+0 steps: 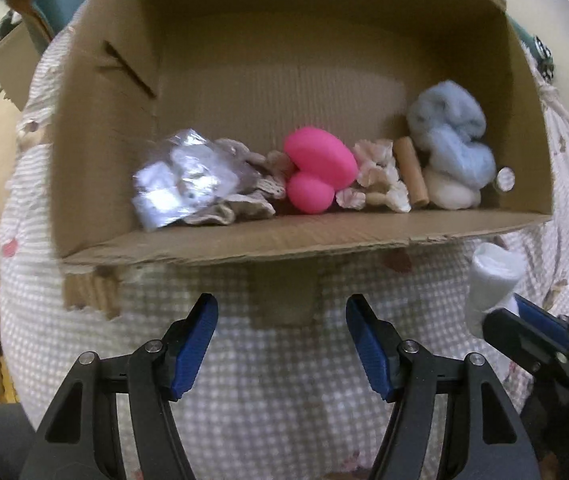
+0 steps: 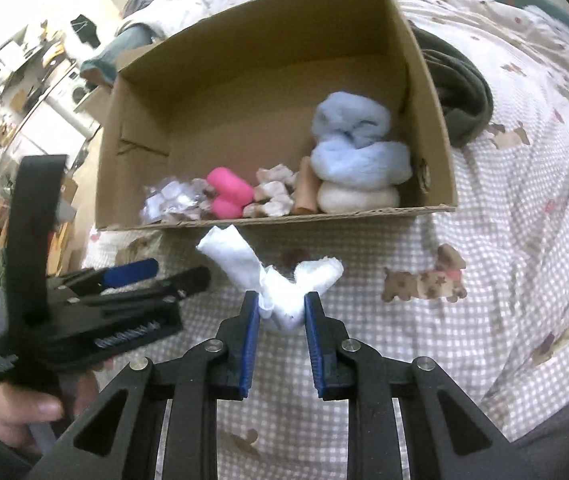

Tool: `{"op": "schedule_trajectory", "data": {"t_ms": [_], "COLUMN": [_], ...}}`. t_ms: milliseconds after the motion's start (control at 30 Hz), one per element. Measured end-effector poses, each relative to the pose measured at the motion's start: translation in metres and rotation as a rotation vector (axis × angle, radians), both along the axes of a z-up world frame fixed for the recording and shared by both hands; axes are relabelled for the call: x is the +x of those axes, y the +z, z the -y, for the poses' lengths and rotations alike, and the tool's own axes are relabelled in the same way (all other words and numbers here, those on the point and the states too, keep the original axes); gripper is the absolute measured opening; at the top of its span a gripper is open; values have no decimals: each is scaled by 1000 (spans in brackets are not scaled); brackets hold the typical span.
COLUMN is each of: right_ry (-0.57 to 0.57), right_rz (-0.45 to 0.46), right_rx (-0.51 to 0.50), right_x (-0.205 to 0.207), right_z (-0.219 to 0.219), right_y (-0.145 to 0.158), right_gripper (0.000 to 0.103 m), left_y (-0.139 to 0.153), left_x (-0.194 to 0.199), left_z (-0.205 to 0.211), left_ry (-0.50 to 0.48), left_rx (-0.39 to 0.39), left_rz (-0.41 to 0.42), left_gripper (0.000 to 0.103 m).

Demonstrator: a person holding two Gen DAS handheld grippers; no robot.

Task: Organize soft objects
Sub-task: 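Grasp the translucent white cone with the left tool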

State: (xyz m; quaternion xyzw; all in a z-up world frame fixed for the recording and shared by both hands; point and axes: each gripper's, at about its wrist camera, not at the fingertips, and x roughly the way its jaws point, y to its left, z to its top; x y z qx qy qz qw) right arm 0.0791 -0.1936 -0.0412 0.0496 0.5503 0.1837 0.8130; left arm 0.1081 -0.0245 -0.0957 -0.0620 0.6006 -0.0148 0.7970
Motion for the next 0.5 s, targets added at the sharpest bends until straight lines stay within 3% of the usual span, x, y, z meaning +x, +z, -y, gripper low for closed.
{"op": "schedule_trajectory", "data": {"t_ms": [100,267,367,500], "right_ry": [-2,11,13,14], "right_rz": [-7,-8,-10,-9], "right_rx": [-5,-17,-15,-16], "right_x": [1,6,5,5], "right_z": [-2,-13,-16,-16], "right_y": [-4,-10,-12,-13], "right_gripper": [24,24,24,24], "left_y": [-9,-16,-11,-1], "left_x": [7,13,11,5], "left_z": [-1,-10,-13,-17], "left_ry": [19,42,44,57], "left_rx": [7,-34,-25,28], "left_rz": [-13,-28,-9,22], "left_gripper": [53,19,11,8]}}
